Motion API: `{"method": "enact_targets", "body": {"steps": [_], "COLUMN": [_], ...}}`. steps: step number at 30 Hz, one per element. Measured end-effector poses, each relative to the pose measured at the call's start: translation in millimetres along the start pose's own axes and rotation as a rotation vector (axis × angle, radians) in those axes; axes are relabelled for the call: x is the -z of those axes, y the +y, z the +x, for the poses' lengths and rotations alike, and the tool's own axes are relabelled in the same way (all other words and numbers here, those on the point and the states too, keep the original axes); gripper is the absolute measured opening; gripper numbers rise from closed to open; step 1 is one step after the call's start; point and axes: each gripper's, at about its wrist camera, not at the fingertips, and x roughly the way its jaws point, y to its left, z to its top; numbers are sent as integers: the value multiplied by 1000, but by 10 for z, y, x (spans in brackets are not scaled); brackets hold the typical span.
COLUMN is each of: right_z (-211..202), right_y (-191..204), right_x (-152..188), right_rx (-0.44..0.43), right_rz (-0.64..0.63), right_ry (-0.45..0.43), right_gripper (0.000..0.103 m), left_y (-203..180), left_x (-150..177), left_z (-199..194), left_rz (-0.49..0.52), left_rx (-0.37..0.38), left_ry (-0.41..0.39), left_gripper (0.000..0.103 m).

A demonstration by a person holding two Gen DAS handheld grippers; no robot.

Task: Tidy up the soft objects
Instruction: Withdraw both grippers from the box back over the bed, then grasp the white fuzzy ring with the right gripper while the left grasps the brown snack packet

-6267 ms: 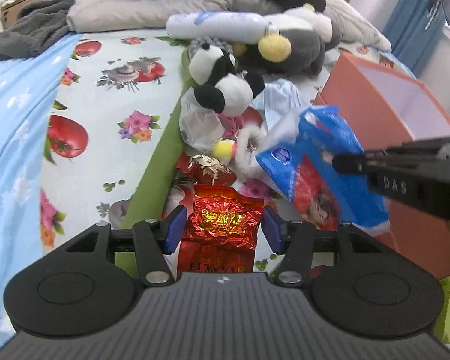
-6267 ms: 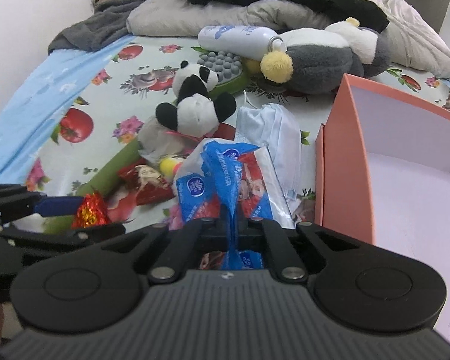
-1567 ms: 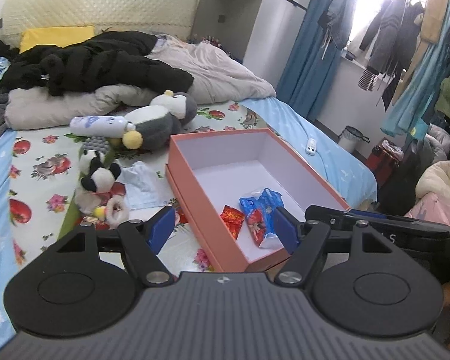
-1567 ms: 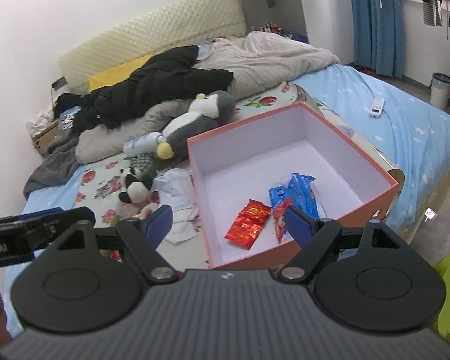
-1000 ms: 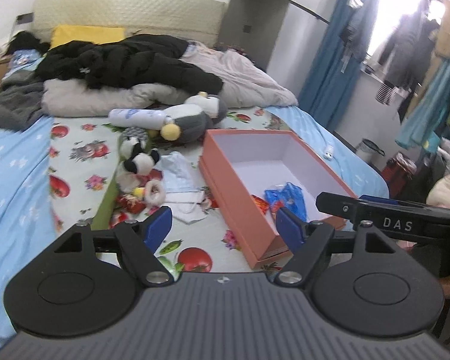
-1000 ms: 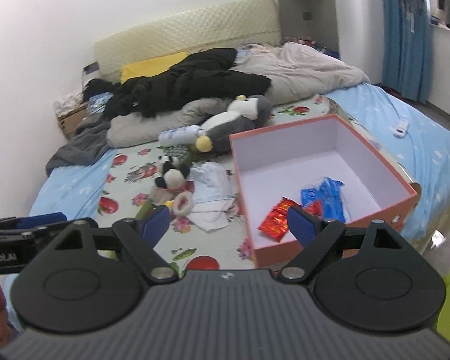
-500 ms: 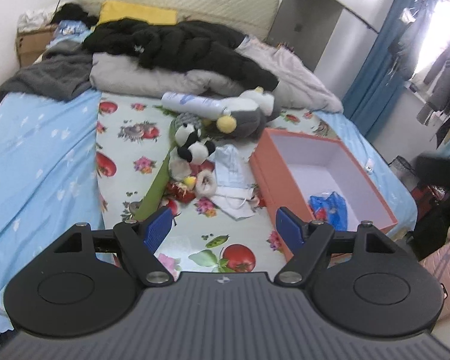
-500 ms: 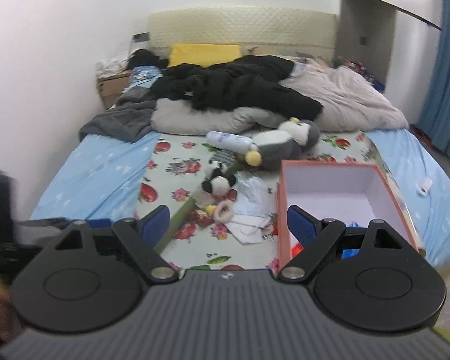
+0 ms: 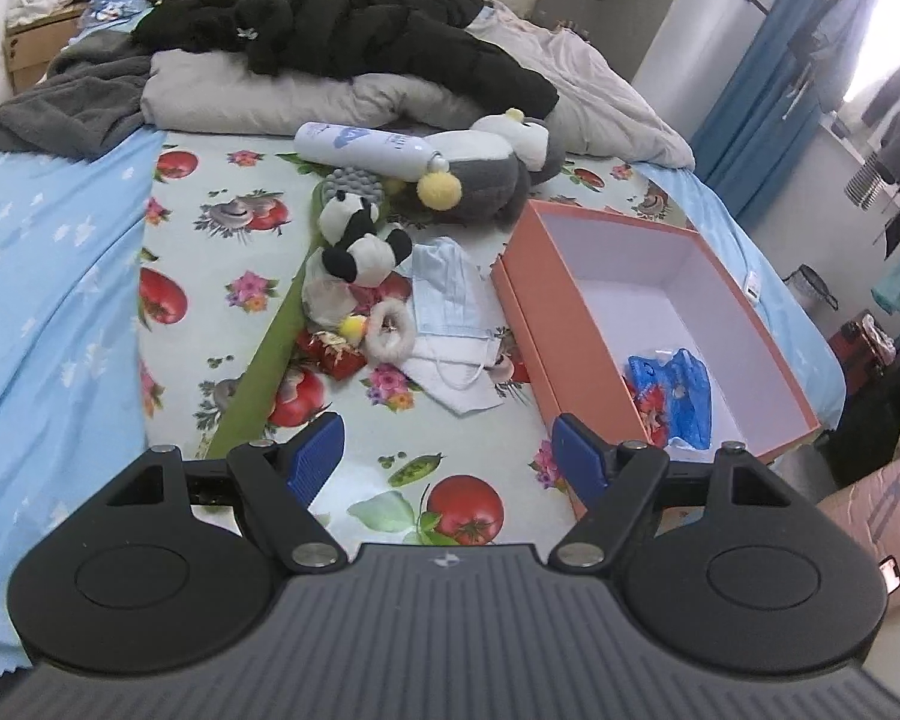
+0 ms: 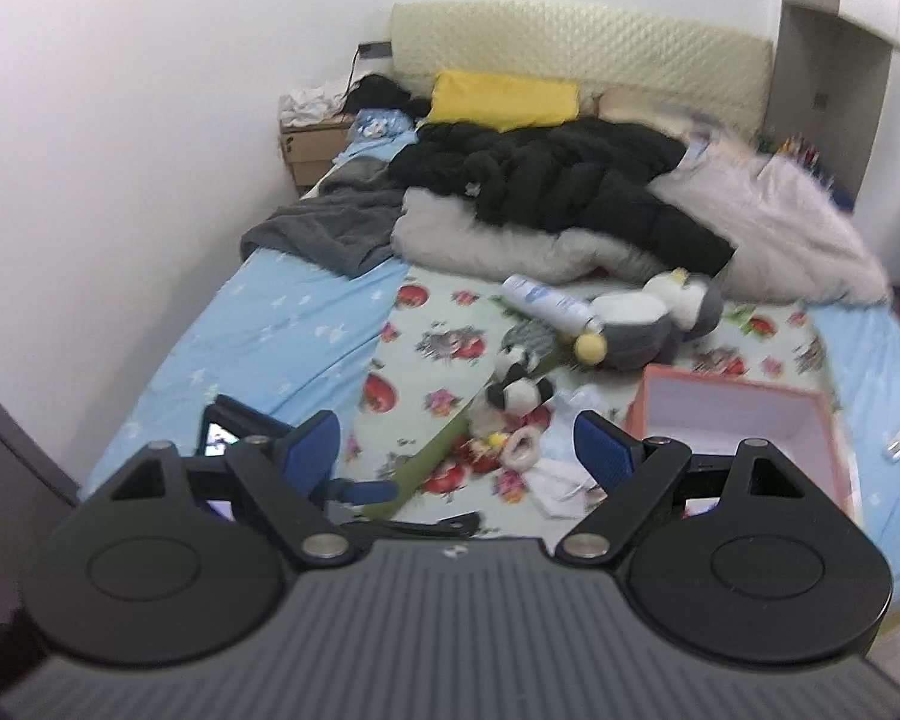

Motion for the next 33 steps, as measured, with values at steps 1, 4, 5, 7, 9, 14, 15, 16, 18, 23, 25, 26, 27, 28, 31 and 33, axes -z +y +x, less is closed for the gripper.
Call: {"method": "enact_targets", "body": {"steps": [1, 4, 5, 7, 9, 14, 15, 16, 18, 23, 25, 26, 27, 28, 31, 33], "right_z": [31, 145, 194, 325, 443, 669, 724, 782, 907, 1314, 1469, 1603, 1760, 1902, 2333, 2493], "right_y": [-25, -55, -59, -110, -158, -199, -204, -209, -236, -393, -508, -583, -649, -703, -823, -840], "right_x": [-10, -24, -22, -43, -86, -153, -155, -147, -134, -113, -66, -17, 30, 65, 226, 293], "right_rx": [-16, -39, -36, -48, -53, -63, -63, -64, -64, -24, -28, -28, -10, -15, -68, -79], "right_rz": [11, 2, -13, 4, 36, 47, 49, 46, 35, 62, 78, 90, 113, 134, 193, 225], "right_ry": [13, 25, 34, 67, 93, 82, 90, 95, 123, 174, 149, 145, 166, 183, 236, 233], "right_gripper": [87, 87, 87, 87, 87, 87, 87, 87, 87, 87, 87, 87, 87, 87, 87, 87], "left_y": [-1, 78, 124, 207, 278, 485, 531, 577, 652, 812, 877, 904, 925, 945, 1013, 1059], "left_x": [-6, -7, 1, 2, -2, -56, -70, -85, -110, -169, -180, -182, -184, -184, -186, -209], "left_z": [38, 166, 205, 278, 319, 425, 455, 484, 532, 786, 893, 953, 1013, 1070, 1239, 1352], "left_rz": [-1, -54, -78, -107, -113, -131, -142, -151, -159, -166, -181, -185, -189, -194, -224, -239], "left_rx": [-9, 0, 4, 4, -14, -46, -50, -51, -57, -64, -58, -54, -51, -46, -47, -38], "left_ry": [3, 32, 40, 52, 55, 54, 56, 56, 58, 75, 74, 77, 80, 82, 89, 92], "left_gripper": [80, 80, 80, 80, 80, 80, 80, 80, 80, 80, 80, 80, 80, 80, 80, 80]}}
